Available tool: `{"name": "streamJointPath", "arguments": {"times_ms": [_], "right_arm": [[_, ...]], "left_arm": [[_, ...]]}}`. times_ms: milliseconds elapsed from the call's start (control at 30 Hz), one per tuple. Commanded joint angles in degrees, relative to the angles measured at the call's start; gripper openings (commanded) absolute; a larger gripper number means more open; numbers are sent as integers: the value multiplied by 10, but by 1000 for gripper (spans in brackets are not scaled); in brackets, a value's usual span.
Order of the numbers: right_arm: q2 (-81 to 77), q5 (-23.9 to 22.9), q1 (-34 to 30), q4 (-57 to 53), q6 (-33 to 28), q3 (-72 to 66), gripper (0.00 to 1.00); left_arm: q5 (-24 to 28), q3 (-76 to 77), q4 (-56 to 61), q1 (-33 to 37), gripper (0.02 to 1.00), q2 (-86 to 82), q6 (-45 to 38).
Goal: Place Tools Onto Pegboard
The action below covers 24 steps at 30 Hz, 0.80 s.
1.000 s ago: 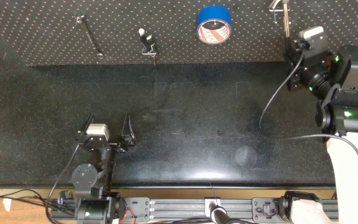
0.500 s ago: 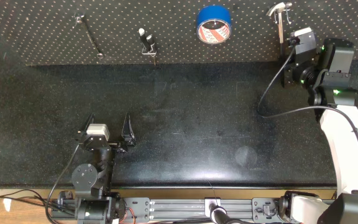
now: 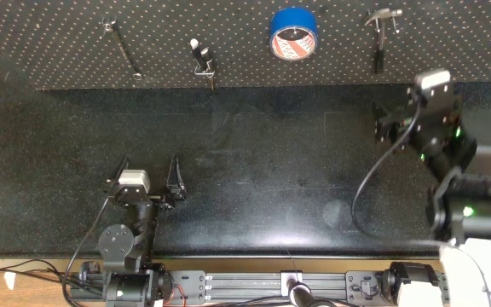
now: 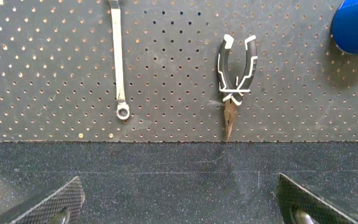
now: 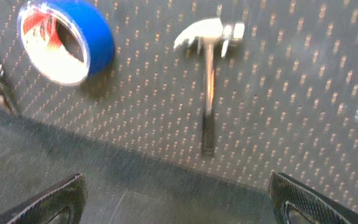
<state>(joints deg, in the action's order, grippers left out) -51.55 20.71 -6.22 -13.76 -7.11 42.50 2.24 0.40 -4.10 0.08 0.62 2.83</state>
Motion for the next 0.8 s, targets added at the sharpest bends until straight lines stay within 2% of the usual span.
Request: {"name": "streamJointPath", "arguments": {"times_ms": [33, 67, 133, 233, 433, 567, 667, 800], "right_arm": [[119, -6, 18, 111, 104, -161, 954], [143, -10, 25, 124, 118, -184, 954], [227, -64, 65, 126, 146, -237, 954], [319, -113, 92, 128, 180, -297, 954], [433, -125, 92, 134, 208, -394, 956], [492, -158, 89, 102, 197, -423, 956], [498, -158, 89, 100, 148, -423, 956], [515, -158, 87, 131, 150, -423, 956]], "left_arm": [[9, -1, -4, 3, 996, -4, -2], [9, -1, -4, 3, 996, -4, -2], [9, -1, -4, 3, 996, -4, -2], [9, -1, -4, 3, 996, -4, -2], [9, -1, -4, 3, 996, -4, -2], [9, -1, -4, 3, 996, -4, -2], [9, -1, -4, 3, 996, -4, -2], [9, -1, -4, 3, 996, -4, -2]]}}
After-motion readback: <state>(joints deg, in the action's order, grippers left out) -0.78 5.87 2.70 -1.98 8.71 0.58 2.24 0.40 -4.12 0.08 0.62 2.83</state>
